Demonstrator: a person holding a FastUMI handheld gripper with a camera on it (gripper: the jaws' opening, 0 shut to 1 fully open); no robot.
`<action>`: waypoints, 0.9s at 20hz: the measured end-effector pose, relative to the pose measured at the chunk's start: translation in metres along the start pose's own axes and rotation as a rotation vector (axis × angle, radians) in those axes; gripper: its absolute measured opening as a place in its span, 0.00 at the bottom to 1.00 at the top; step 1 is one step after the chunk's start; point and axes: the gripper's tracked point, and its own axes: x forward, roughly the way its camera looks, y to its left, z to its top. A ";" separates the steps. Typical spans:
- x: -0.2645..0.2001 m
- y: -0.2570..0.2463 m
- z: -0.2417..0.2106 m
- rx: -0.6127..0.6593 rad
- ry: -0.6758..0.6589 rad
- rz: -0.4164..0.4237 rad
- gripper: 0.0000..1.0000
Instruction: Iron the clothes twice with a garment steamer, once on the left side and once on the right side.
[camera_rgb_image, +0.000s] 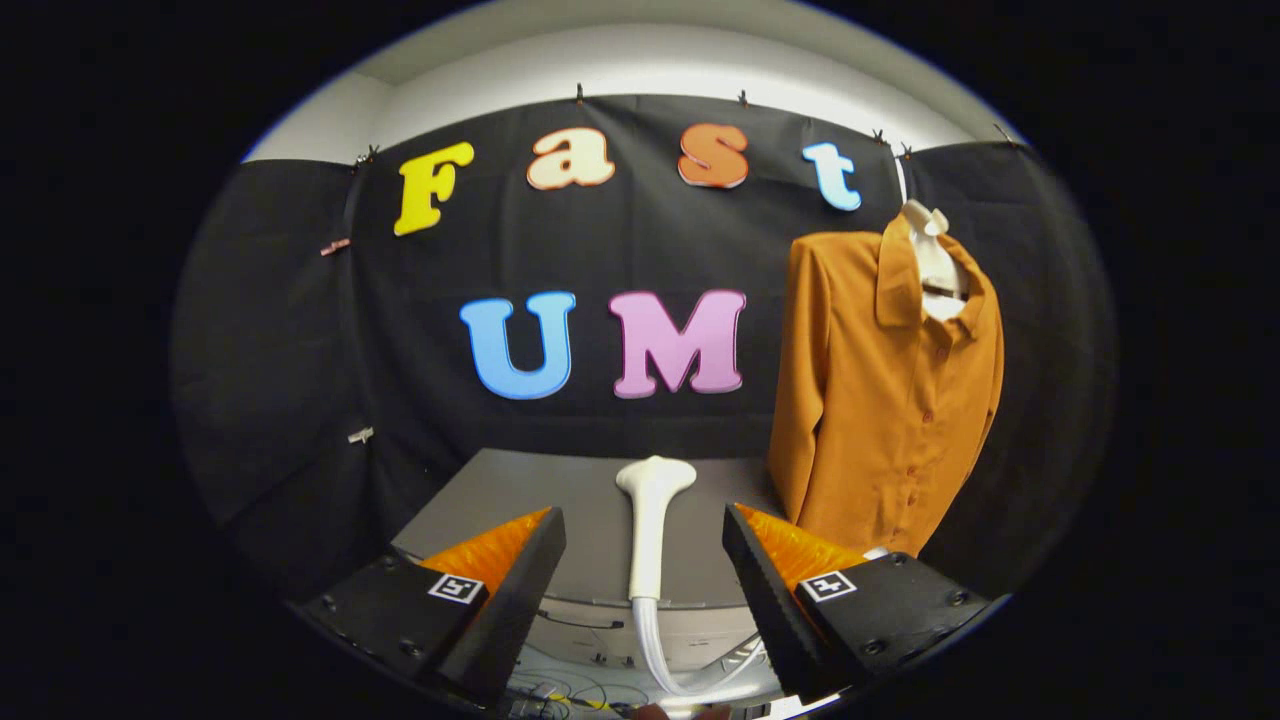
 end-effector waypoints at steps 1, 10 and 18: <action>0.015 -0.002 -0.013 0.013 0.049 0.000 0.99; 0.113 -0.006 -0.115 -0.021 0.316 -0.040 0.99; 0.145 -0.009 -0.159 -0.064 0.403 -0.094 0.77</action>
